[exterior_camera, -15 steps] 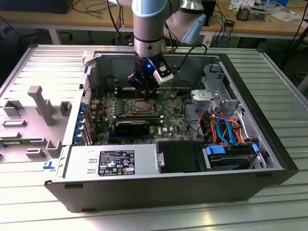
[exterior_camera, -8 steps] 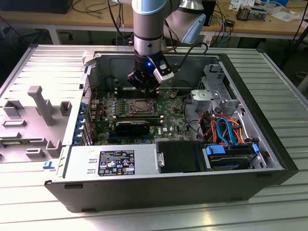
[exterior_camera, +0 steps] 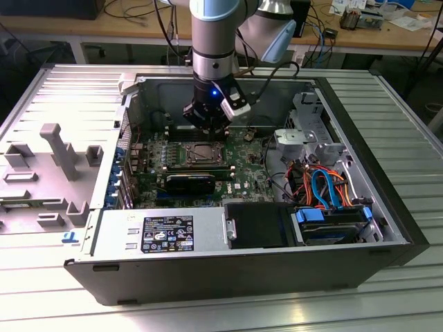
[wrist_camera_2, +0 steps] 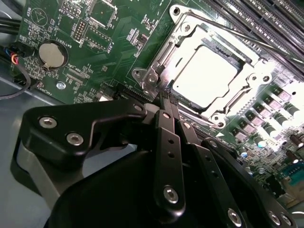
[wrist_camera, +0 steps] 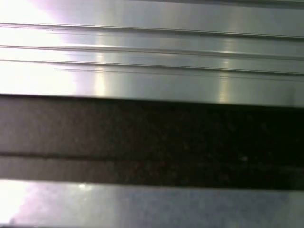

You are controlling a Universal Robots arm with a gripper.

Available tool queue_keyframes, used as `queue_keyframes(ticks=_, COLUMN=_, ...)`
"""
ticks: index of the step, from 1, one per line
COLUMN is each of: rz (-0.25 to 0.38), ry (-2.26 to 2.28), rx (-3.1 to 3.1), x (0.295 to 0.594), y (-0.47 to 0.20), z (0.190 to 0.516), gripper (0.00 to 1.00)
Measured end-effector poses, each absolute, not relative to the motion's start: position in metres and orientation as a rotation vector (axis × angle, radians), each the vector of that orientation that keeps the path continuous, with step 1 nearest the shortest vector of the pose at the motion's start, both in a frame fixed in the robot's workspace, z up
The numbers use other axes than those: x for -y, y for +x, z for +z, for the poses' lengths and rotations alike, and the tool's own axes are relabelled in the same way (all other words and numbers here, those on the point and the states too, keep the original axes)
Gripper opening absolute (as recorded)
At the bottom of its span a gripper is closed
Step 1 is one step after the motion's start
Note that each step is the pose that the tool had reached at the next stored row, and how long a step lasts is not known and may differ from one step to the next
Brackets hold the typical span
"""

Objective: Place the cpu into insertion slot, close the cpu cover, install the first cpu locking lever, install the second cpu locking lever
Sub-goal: 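Install the first cpu locking lever, then install the second cpu locking lever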

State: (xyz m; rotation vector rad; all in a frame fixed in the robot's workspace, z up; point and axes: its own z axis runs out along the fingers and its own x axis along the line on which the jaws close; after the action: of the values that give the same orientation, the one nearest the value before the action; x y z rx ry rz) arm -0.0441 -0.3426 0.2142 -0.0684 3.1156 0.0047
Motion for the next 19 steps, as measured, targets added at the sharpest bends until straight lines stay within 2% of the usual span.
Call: queue_keyframes(ticks=19, rz=0.005, ry=-0.069, rx=-3.116, x=0.3524, y=-0.0441, z=0.2142, gripper=0.11)
